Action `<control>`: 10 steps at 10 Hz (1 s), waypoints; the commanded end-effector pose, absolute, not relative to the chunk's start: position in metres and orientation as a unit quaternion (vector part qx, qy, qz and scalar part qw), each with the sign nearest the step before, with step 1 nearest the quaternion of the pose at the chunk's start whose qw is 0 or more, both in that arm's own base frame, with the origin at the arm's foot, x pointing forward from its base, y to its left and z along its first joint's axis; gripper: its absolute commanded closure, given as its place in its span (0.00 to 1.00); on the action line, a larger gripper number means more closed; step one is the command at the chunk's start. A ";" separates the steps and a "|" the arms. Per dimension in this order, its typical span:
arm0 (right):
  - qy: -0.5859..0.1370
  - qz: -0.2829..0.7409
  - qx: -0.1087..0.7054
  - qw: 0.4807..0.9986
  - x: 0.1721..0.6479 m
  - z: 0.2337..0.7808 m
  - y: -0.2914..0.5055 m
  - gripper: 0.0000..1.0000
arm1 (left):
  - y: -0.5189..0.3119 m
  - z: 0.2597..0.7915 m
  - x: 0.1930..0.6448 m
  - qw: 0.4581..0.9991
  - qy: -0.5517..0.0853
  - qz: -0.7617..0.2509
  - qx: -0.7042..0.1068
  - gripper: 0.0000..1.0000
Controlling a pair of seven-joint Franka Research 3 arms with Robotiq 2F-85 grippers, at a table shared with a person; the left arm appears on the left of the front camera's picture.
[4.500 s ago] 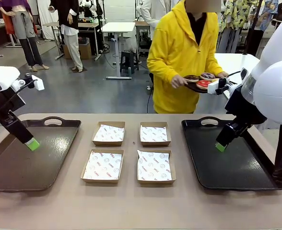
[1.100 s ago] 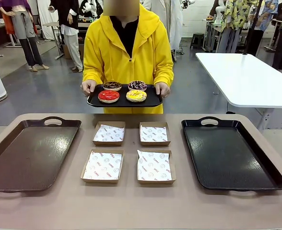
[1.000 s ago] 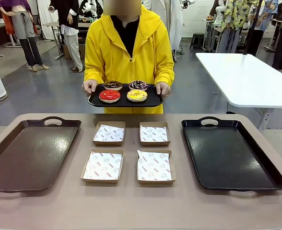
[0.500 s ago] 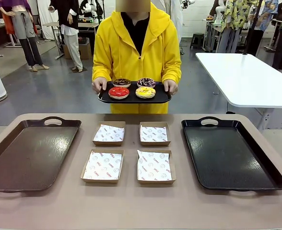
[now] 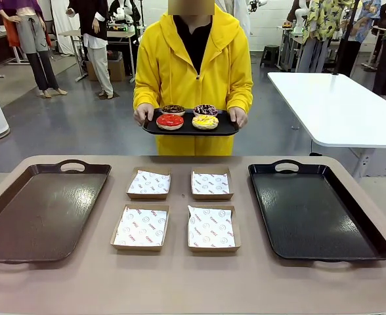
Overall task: Individually package the donuts and arrange them on the tray.
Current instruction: Pick up one Paper togo box.
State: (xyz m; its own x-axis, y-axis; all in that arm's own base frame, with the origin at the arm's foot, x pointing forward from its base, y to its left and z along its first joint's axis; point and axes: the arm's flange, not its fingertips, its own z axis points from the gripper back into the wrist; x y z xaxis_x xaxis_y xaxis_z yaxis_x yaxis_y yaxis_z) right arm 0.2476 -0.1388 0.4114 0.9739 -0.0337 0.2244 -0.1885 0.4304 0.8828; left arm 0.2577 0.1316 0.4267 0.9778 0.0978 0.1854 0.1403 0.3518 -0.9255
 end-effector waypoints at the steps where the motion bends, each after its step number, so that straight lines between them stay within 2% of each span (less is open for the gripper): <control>1: -0.113 0.018 0.517 0.849 0.276 0.438 -0.116 0.00 | 0.133 0.429 0.257 0.811 -0.113 -0.018 -0.574 0.00; 4: -0.065 0.011 0.492 0.868 0.346 0.501 -0.042 0.00 | 0.133 0.429 0.257 0.811 -0.113 -0.018 -0.574 0.00; 5: -0.041 0.021 0.440 0.897 0.368 0.516 0.001 0.00 | 0.133 0.429 0.257 0.811 -0.113 -0.018 -0.574 0.00; 7: -0.023 0.026 0.350 0.936 0.398 0.520 0.073 0.00 | 0.133 0.429 0.257 0.811 -0.113 -0.018 -0.574 0.00; 10: -0.031 0.022 0.226 0.973 0.433 0.492 0.155 0.00 | 0.133 0.429 0.257 0.811 -0.113 -0.018 -0.574 0.00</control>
State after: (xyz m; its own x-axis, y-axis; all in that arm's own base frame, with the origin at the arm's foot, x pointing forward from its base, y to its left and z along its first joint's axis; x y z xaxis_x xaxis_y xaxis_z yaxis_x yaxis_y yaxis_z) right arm 0.4162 0.1505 0.4970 0.9936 0.0547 0.0989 -0.0979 0.8540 0.5110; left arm 0.2579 0.1312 0.4275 0.9779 0.0964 0.1856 0.1406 0.3542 -0.9246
